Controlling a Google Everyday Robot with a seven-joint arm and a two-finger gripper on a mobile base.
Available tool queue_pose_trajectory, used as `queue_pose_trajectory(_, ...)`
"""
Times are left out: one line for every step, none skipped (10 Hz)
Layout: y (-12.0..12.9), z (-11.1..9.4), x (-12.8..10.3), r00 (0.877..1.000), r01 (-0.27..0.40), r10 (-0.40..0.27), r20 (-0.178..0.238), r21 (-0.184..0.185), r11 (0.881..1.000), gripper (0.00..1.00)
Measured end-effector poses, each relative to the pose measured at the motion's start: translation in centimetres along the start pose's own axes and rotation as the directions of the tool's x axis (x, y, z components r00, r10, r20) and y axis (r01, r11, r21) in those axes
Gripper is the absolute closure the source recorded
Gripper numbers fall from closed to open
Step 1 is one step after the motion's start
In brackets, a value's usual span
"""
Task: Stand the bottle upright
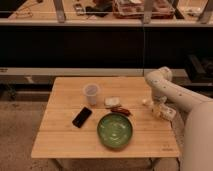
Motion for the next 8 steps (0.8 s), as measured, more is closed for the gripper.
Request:
queue_pose_trajectory(-0.1, 0.2, 0.2, 1.0, 0.002, -0.002, 0.002, -0.002, 1.0, 0.33)
queue_pose_trajectory(-0.1, 0.3, 0.5, 1.0, 0.001, -0.001, 0.001, -0.005, 1.0, 0.33)
queue_pose_trajectory(0.0, 0.4, 0.8, 1.0, -0.001, 0.001, -0.002, -0.011, 1.0, 0.33)
queue_pose_trajectory(0.1, 0.5, 1.2, 1.0, -0.007, 0.007, -0.004, -0.017, 1.0, 0.33)
queue_pose_trajectory(0.2, 0.5, 1.5, 1.0, -0.012, 0.012, -0.006, -0.021, 1.0, 0.33)
queue_pose_trajectory(0.3, 0.4, 1.8, 1.0, -0.014, 0.014, -0.006, -0.025, 1.0, 0.33)
queue_pose_trajectory(0.5, 0.4, 2.4, 1.0, -0.014, 0.014, -0.004, -0.033, 0.999, 0.33)
queue_pose_trajectory(0.6, 0.4, 2.7, 1.0, -0.014, 0.014, -0.003, -0.036, 0.999, 0.33)
